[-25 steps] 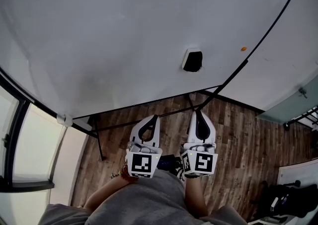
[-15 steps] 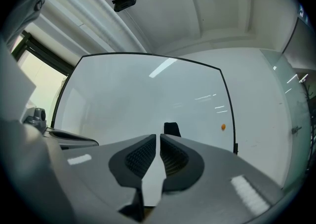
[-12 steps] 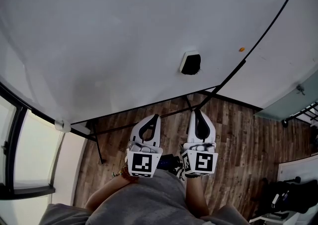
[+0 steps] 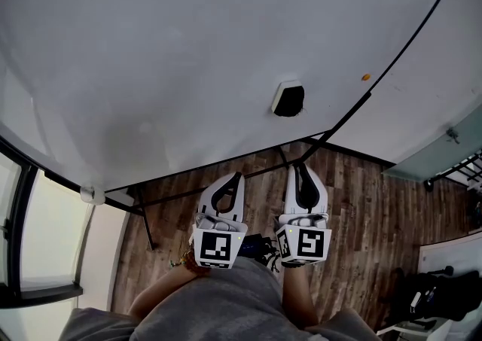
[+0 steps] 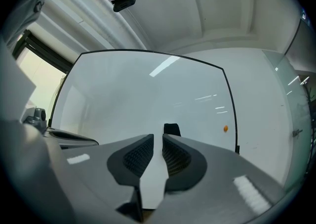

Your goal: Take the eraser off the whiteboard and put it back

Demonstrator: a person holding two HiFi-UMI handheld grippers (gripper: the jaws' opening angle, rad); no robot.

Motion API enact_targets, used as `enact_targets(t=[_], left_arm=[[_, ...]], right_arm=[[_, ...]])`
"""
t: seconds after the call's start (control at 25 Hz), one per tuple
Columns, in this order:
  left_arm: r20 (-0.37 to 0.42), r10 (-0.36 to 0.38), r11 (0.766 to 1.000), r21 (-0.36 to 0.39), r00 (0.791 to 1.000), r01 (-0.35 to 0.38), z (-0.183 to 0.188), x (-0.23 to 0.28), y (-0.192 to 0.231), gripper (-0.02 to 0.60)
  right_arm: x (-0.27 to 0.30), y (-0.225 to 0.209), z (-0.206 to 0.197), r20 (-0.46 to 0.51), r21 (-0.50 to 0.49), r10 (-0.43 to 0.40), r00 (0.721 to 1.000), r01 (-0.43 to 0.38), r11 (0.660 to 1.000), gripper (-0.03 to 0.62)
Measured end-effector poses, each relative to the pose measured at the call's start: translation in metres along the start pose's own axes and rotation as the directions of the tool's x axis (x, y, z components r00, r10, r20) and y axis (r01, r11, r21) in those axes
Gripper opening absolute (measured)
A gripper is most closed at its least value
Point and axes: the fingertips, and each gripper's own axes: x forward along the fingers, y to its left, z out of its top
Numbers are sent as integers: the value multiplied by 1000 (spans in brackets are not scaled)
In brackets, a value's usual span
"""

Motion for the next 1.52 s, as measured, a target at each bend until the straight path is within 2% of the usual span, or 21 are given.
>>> enact_targets(t=[0.28, 0.8, 0.96, 1.12, 1.52], left_arm=[[-6, -12, 1000, -18, 1000, 12, -5, 0, -3, 6], [1, -12, 1000, -18, 1000, 12, 1, 15, 8, 6], [-8, -35, 998, -48, 999, 35, 4, 22, 5, 7], [-4, -48, 999, -24, 999, 48, 4, 30, 8, 6], [1, -95, 994, -52, 995, 95, 10, 58, 13, 7]], right_arm=[[4, 0, -10, -20, 1, -4, 1000, 4, 1000, 106], [22, 1, -5, -29, -13, 7, 1000, -7, 1000, 137], [30, -6, -6, -37, -17, -1, 999, 1, 1000, 143], [38, -7, -3, -35, -19, -11, 999, 10, 1000, 146], [57, -8, 0, -77, -52, -15, 997, 11, 999, 155]])
